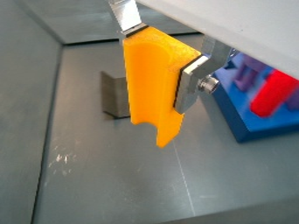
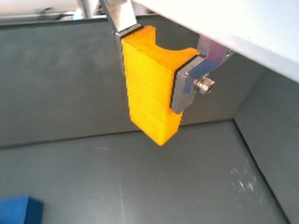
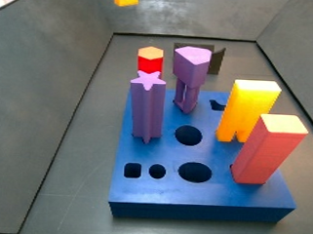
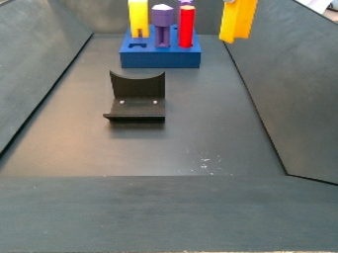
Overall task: Pick up the arch object. Move up. Rotate the arch object. Move to above the board. Insert the arch object.
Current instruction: Rotate the arch object.
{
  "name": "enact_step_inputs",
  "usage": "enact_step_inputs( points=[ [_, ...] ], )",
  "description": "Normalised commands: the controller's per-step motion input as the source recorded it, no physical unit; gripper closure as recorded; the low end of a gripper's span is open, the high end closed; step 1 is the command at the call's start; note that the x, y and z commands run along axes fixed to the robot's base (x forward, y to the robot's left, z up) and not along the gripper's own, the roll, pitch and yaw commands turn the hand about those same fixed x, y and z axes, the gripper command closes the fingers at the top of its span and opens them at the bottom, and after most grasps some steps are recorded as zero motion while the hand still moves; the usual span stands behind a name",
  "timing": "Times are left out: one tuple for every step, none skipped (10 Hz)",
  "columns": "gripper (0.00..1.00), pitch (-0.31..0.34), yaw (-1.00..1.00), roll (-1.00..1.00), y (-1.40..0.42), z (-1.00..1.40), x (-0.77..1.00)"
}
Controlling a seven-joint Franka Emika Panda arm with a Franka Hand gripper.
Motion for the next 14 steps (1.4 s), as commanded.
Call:
enact_step_inputs(
  points=[
    [1.0,0.01,-1.0,0.01,0.01,0.0,0.0],
    [1.0,0.011,-1.0,0.01,0.01,0.0,0.0],
    [1.0,0.012,-1.0,0.01,0.01,0.0,0.0],
    [1.0,0.015,-1.0,0.01,0.01,0.0,0.0],
    [1.0,0.018,-1.0,0.01,0.01,0.0,0.0],
    [1.0,0.022,-1.0,0.02,0.01,0.0,0.0],
    [1.0,0.022,-0.75,0.02,0.01,0.0,0.0],
    [1.0,0.022,-0.46,0.02,0.01,0.0,0.0],
    [1.0,0.021,-0.3,0.02,0.01,0.0,0.0],
    [1.0,0.021,-0.19,0.01,0.0,-1.0,0.0],
    [1.0,0.0,-0.14,0.01,0.0,-1.0,0.01],
    [1.0,-0.002,-0.11,0.01,0.0,-1.0,0.02],
    [1.0,-0.008,-0.09,0.01,0.0,-1.0,0.02],
    [1.0,-0.022,-0.08,0.01,0.01,-1.0,0.02]
  ],
)
